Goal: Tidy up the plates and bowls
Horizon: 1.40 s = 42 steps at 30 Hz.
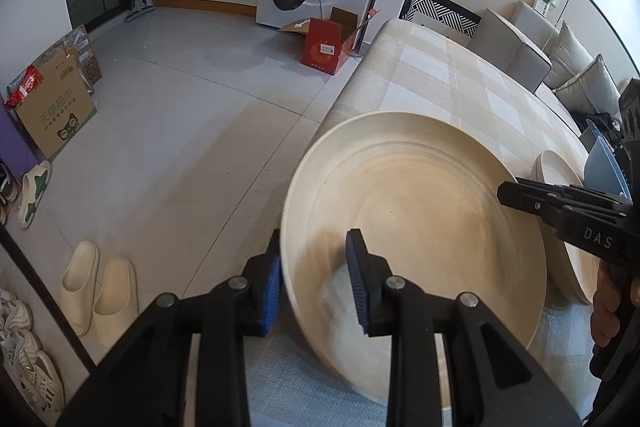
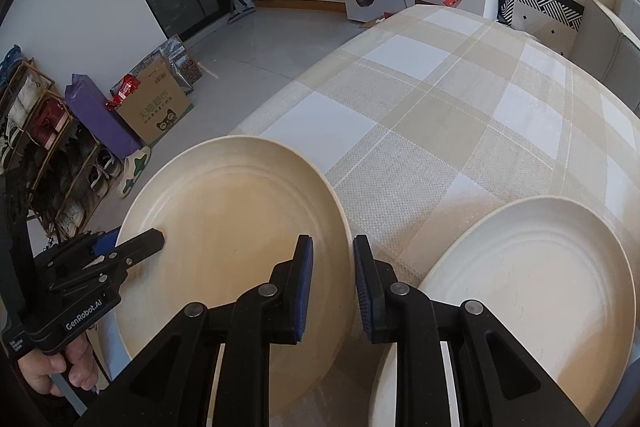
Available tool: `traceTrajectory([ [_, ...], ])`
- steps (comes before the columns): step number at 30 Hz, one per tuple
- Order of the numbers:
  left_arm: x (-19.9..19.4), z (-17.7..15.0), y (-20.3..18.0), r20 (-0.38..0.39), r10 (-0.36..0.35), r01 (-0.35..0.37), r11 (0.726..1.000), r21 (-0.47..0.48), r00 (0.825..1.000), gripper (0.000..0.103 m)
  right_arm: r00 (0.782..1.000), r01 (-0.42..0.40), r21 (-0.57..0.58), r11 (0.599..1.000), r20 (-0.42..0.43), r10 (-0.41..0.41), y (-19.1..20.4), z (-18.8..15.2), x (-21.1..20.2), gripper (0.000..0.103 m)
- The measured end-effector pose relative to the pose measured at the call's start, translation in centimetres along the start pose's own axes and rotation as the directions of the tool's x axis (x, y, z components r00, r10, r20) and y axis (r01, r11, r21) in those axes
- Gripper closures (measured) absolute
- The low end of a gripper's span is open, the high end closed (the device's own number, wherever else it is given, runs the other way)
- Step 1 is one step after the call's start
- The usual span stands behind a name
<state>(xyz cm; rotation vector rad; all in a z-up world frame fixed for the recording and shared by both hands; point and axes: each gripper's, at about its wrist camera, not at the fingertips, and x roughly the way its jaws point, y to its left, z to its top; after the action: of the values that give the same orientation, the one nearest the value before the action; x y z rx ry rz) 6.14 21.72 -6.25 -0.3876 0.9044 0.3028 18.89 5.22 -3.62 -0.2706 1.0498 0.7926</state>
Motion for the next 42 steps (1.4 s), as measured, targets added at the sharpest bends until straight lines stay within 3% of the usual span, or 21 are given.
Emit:
traceTrajectory([
  [2, -0.1, -0.1, 0.1, 0.000, -0.001, 0.001, 1.000, -0.001, 1.000, 0.074, 1.000, -0.005, 0.000, 1.000, -0.006, 0.005, 0.1, -0.4, -0.3, 0.075],
  [15, -0.3, -0.3, 0.2, 0.003, 0.009, -0.009, 1.000, 0.003, 1.000, 0.073, 1.000, 0.003, 0.021, 1.000, 0.003, -0.003, 1.3, -3.6, -1.9, 0.070],
  [22, -0.3, -0.2, 0.3, 0.002, 0.006, -0.006, 1.000, 0.006, 1.000, 0.073, 1.000, -0.023, 0.073, 0.997, 0.019, 0.022, 1.7, -5.3, -2.9, 0.057],
  [32, -0.1, 0.1, 0.2, 0.003, 0.008, -0.008, 1.000, 0.012, 1.000, 0.073, 0.998, -0.058, 0.113, 0.992, 0.046, 0.053, 1.6, -6.6, -3.2, 0.057],
  [42, -0.1, 0.0, -0.5, 0.016, 0.026, -0.027, 0.999, 0.025, 1.000, 0.071, 0.997, -0.029, 0.125, 0.992, 0.069, 0.021, 2.1, -7.2, -3.4, 0.062],
])
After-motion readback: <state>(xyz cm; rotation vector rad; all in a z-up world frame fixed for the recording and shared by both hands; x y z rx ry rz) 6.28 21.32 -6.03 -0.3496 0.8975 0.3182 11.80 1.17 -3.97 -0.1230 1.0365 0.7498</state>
